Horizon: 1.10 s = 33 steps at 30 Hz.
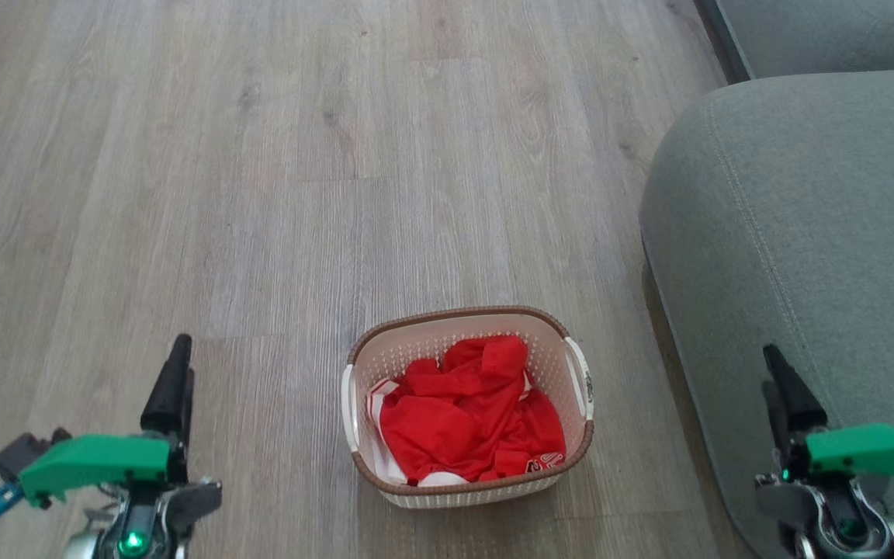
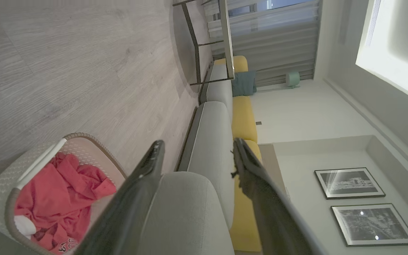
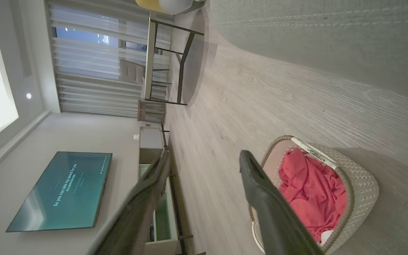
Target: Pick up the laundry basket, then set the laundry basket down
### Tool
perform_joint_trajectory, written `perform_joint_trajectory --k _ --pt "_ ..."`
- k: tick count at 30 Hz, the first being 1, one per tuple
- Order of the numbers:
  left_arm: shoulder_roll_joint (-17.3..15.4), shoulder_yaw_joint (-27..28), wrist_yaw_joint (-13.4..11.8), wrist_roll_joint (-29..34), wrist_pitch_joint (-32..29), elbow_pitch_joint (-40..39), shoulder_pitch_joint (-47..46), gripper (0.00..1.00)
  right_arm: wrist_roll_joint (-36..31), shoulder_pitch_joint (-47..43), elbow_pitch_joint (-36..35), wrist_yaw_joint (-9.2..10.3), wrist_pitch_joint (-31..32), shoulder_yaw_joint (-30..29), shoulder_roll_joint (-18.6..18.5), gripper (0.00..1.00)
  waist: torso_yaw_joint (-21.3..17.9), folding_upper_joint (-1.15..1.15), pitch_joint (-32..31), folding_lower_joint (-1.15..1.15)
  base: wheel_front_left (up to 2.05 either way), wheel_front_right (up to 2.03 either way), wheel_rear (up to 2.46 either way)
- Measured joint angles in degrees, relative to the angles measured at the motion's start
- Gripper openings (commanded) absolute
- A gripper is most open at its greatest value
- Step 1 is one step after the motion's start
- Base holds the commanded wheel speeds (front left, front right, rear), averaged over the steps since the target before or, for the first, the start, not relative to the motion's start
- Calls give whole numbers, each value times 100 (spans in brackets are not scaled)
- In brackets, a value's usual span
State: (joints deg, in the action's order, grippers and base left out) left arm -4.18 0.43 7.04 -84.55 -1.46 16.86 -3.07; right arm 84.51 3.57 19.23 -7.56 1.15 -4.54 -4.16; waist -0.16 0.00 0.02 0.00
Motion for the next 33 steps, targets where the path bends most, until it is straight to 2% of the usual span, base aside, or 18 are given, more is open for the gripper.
perform_joint_trajectory --k 21,33 --pt "-320 -542 -308 2027 405 -108 -316 100 -2651 432 46 0 -363 85 -98 100 -38 0 -43 0 0 0 0" --pt "-415 -731 -404 2499 514 75 -435 100 -3522 488 199 0 -535 181 -126 100 -58 0 -69 0 0 0 0"
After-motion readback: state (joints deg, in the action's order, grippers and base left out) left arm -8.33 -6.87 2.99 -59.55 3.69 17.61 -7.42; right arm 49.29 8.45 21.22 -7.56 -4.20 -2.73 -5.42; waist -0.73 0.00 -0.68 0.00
